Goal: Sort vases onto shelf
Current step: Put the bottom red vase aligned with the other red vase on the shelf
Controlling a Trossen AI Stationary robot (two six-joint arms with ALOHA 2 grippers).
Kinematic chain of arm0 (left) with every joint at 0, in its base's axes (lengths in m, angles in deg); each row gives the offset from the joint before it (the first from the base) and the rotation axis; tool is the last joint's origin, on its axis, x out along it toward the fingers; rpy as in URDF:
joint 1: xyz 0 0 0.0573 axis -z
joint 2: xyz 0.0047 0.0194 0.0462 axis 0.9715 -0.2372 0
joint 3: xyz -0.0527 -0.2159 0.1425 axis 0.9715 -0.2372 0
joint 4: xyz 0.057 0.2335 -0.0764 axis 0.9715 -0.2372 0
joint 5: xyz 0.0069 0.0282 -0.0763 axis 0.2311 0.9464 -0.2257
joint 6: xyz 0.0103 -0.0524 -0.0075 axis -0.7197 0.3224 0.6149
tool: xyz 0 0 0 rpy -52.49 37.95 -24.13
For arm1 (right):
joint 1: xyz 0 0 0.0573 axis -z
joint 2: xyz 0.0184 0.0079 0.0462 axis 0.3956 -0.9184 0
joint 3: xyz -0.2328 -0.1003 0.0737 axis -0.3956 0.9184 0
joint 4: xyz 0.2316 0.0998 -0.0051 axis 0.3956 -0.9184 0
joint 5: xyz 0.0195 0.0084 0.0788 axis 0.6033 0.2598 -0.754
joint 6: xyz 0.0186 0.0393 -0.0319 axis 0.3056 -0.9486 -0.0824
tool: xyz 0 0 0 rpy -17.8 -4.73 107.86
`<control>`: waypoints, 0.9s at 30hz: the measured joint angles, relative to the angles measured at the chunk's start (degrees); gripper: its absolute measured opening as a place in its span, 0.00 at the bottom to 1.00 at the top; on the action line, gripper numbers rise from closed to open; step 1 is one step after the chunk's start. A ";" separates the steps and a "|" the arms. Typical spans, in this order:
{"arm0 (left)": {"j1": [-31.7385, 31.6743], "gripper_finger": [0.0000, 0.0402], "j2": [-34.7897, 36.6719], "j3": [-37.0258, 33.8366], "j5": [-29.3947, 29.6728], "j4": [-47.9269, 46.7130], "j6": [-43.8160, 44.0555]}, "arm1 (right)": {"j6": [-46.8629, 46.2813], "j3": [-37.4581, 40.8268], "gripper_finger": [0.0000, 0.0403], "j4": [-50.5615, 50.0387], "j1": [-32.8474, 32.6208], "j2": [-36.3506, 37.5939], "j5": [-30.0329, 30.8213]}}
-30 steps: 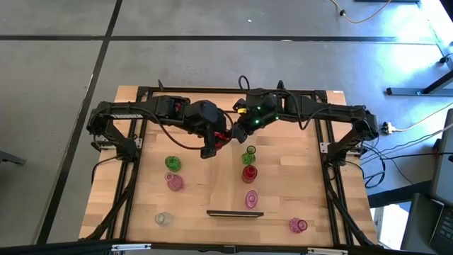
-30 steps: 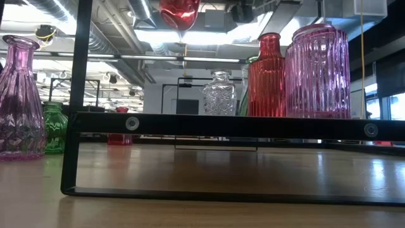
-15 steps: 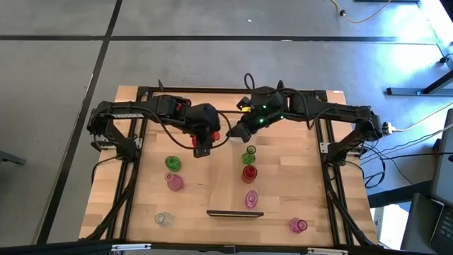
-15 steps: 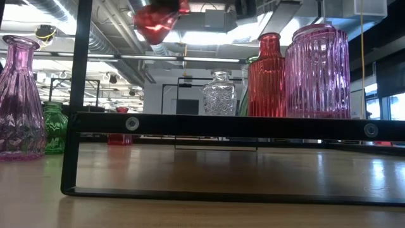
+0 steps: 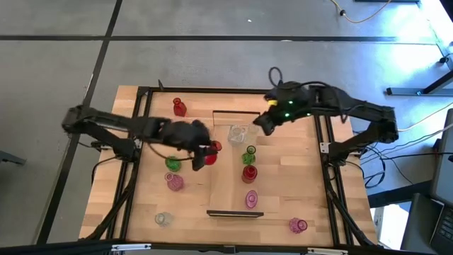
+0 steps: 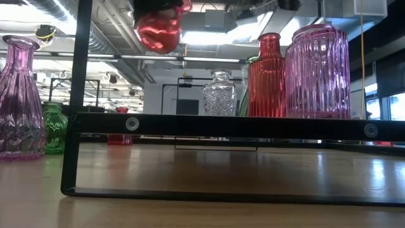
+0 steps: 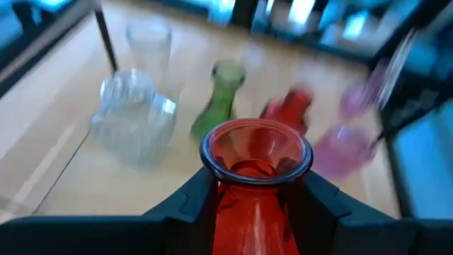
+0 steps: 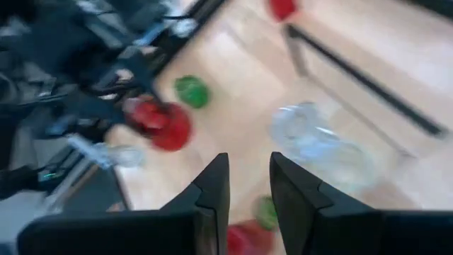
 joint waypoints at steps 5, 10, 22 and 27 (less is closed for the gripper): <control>3.86 0.31 7.12 -19.18 7.37 30.90 4.13 | 0.90 0.00 0.21 -3.97 0.42 3.83 4.39; 5.77 0.31 4.31 -30.12 13.32 49.18 5.28 | 1.48 0.02 0.21 -6.36 0.46 5.95 4.49; 6.02 0.31 -18.44 -29.56 16.86 74.35 5.58 | 3.77 0.09 0.21 -15.78 0.46 6.95 1.81; 6.34 0.31 -23.07 -25.43 16.00 74.22 6.17 | 4.29 0.09 0.21 -15.92 0.33 6.93 1.77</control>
